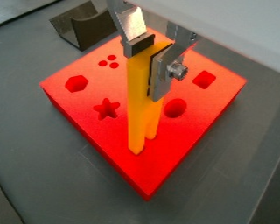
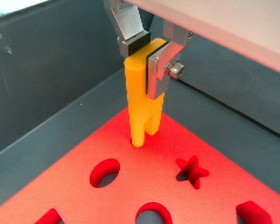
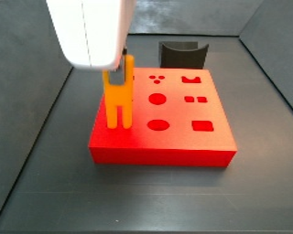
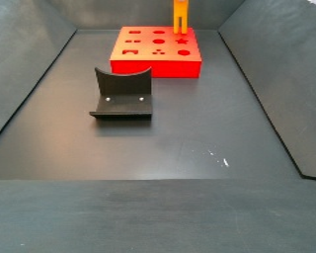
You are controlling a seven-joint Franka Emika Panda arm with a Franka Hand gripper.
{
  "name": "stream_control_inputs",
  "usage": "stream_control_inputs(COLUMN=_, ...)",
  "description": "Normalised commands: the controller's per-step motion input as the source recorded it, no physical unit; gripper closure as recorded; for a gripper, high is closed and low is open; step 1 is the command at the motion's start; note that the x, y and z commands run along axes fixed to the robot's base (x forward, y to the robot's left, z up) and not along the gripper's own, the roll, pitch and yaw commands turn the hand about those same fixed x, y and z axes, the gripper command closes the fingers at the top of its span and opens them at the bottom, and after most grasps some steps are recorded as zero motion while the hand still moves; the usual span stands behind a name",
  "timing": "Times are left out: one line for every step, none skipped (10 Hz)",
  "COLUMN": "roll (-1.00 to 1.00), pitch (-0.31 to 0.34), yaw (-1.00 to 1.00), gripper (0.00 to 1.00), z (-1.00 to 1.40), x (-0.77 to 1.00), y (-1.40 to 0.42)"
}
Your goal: Insert the square-circle object.
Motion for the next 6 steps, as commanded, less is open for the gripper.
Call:
stream_control_inputs(roll=0.12, pitch=0.0, yaw=-0.08, gripper=1.0, z=-0.41, x=0.03, y=0.0)
stream_control_inputs(roll=0.1, pitch=0.0, yaw=-0.08, gripper=1.0, z=-0.44, x=0.03, y=-0.01)
stream_control_inputs(roll=0.06, pitch=-0.024, yaw=-0.09, gripper=1.0, z=-0.51, x=0.02, y=0.0)
stream_control_inputs(roll=0.0, pitch=-0.101, yaw=-0.11, gripper=1.0, z=-0.63, x=0.0, y=0.0)
stream_control_inputs(roll=0.0, pitch=-0.137, yaw=-0.17, gripper=1.0, z=-0.75, x=-0.07, y=-0.05)
stream_control_inputs(roll=-0.06, pitch=-0.191, yaw=-0.15, gripper=1.0, z=-0.82, x=0.0, y=-0.11)
